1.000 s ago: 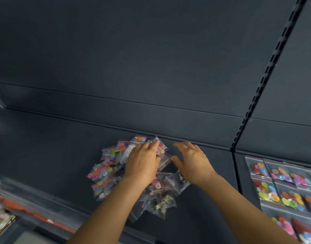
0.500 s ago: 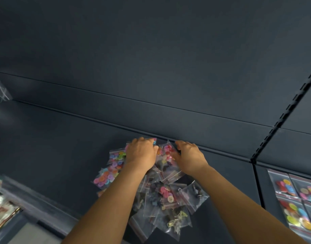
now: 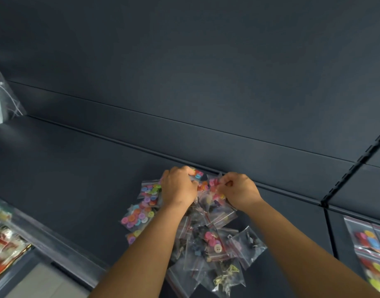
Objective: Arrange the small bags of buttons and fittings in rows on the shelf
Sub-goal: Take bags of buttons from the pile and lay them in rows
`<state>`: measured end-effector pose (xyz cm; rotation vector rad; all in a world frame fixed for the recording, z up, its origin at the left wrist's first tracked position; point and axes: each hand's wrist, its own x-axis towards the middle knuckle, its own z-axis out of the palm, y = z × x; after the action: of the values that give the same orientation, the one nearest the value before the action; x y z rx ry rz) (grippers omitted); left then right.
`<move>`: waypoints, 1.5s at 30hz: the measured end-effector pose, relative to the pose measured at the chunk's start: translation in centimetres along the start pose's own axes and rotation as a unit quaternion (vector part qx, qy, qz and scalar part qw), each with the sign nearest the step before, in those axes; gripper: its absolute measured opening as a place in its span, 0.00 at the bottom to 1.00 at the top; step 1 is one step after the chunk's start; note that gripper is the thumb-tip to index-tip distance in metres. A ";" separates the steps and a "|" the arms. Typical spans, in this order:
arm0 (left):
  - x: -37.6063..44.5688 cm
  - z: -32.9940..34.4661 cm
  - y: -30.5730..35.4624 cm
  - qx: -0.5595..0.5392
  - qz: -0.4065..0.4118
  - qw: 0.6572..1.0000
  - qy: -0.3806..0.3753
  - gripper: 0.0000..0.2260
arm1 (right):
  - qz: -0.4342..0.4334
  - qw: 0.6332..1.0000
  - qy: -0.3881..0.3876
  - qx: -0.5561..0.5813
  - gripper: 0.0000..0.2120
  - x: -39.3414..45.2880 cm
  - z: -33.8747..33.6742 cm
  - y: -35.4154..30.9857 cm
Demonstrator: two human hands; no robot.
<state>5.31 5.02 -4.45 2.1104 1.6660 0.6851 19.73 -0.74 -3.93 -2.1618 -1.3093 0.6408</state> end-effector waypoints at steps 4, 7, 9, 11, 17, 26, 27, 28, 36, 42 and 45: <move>-0.2 -0.1 0.1 -0.029 0.065 0.997 0.035 0.09 | -0.006 0.998 0.035 0.056 0.07 -0.6 -0.7 0.1; -0.2 -0.7 0.8 -0.095 0.093 0.990 0.046 0.07 | -0.028 0.995 0.078 0.062 0.06 -1.1 -1.2 0.2; -0.4 -1.3 1.4 -0.142 0.101 0.984 0.035 0.05 | -0.040 0.991 0.097 0.081 0.06 -1.5 -1.8 0.4; -0.7 -1.7 2.2 -0.166 0.115 0.979 0.010 0.05 | -0.041 0.986 0.105 0.119 0.05 -2.1 -2.4 0.6; -2.2 -2.3 5.7 -0.198 0.176 0.962 -0.072 0.10 | -0.070 0.961 0.108 0.246 0.08 -5.5 -6.0 0.9; -8.0 -1.5 14.1 -0.301 0.168 0.918 -0.195 0.05 | -0.069 0.959 0.132 0.241 0.05 -11.6 -12.9 5.4; -8.8 -1.2 15.0 -0.303 0.170 0.914 -0.208 0.05 | -0.059 0.957 0.145 0.245 0.06 -12.1 -13.6 6.3; -9.6 -0.8 16.0 -0.302 0.172 0.911 -0.221 0.06 | -0.049 0.954 0.158 0.251 0.08 -12.7 -14.4 7.2; -16.3 4.1 24.1 -0.321 0.148 0.909 -0.220 0.05 | -0.023 0.933 0.198 0.300 0.06 -17.3 -21.2 15.8; -22.4 8.1 30.8 -0.385 0.078 0.899 -0.193 0.06 | 0.030 0.918 0.165 0.360 0.08 -20.3 -26.1 22.7; -24.7 9.6 33.6 -0.395 0.052 0.898 -0.187 0.04 | 0.067 0.914 0.108 0.385 0.07 -21.6 -28.0 25.4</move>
<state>32.97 -26.76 2.83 1.5934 0.8518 0.7570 44.97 -35.54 3.16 -1.6037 -0.6283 0.7810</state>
